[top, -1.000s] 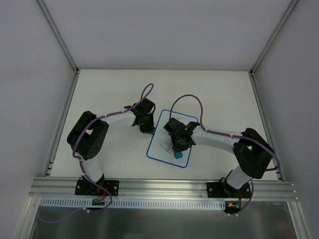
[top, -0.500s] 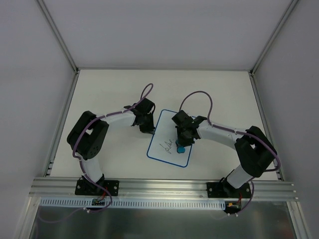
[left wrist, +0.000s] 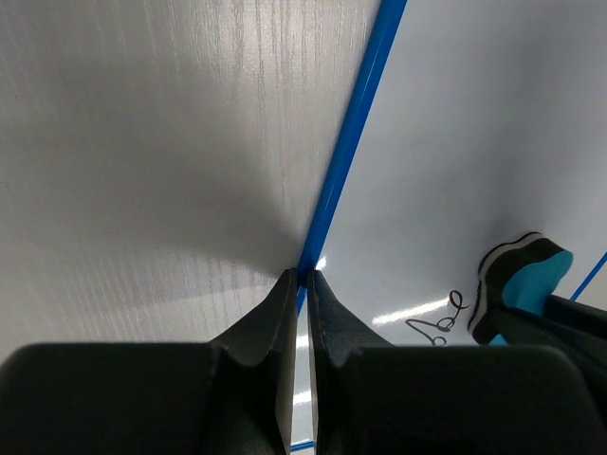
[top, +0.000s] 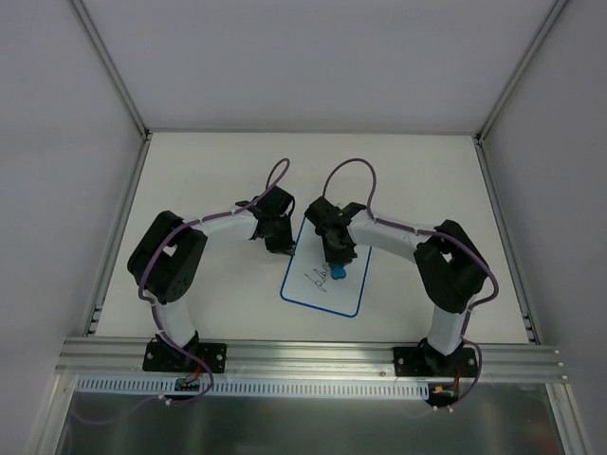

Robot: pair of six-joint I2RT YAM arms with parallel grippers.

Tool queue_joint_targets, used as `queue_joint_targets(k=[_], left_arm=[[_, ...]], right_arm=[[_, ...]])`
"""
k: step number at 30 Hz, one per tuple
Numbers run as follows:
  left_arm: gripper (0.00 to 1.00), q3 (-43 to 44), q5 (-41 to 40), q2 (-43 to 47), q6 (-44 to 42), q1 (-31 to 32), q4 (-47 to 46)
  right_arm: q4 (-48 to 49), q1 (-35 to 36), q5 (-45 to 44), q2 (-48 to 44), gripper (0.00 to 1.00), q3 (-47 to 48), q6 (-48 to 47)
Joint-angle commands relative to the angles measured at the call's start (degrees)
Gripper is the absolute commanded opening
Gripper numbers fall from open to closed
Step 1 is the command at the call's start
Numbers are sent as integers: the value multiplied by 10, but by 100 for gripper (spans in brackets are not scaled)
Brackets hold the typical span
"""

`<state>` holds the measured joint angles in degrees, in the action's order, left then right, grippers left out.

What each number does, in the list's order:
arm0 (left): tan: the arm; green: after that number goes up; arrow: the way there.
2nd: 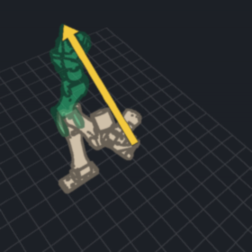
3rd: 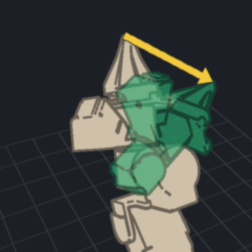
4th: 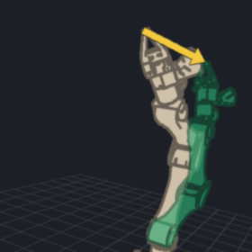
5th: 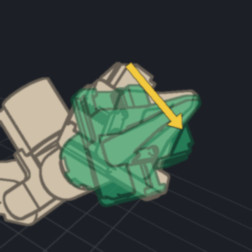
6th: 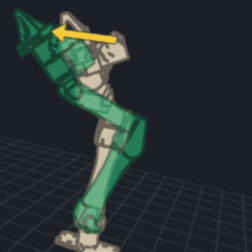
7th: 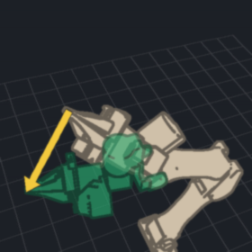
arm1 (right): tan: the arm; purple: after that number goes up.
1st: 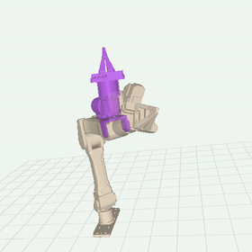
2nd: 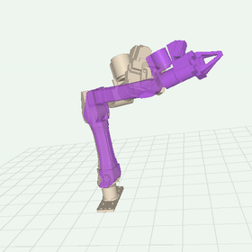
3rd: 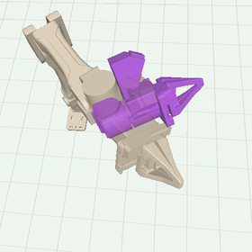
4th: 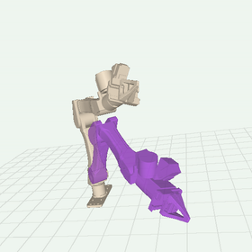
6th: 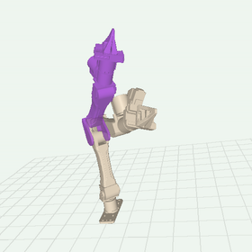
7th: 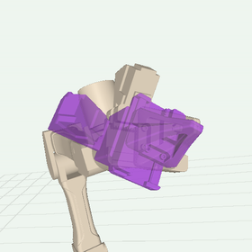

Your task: Erase the whiteboard

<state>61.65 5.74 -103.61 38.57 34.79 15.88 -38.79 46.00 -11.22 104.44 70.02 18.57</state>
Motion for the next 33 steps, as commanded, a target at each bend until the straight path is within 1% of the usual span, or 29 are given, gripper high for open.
queue_joint_targets(k=[1, 5, 8, 13, 16, 21, 26, 30, 33], left_arm=[[0, -14, -23, -27, 9, -3, 57], [0, -14, -25, -27, 12, -2, 56], [0, -14, -27, -27, 13, -2, 56], [0, -14, -29, -26, 15, -2, 56], [0, -14, -31, -24, 15, -3, 56], [0, -15, -34, -23, 15, -3, 56], [0, -14, -33, -25, 15, -3, 56], [0, -8, -30, -27, 16, -3, 56], [0, -6, -27, -29, 19, -4, 56]], right_arm=[[14, 34, 51, 66, 0, 15, 2], [15, 66, 79, 85, 0, 43, 5], [15, 77, 93, 84, 0, 55, 9], [16, 74, 70, 63, 0, 26, 9], [18, 56, 46, 41, 0, -4, 16], [30, -5, 31, -6, 0, -80, 31], [28, -36, 0, -60, 0, -115, 45], [30, -22, 16, -53, 0, -105, 60], [30, 14, 18, -29, 0, -75, 77]])
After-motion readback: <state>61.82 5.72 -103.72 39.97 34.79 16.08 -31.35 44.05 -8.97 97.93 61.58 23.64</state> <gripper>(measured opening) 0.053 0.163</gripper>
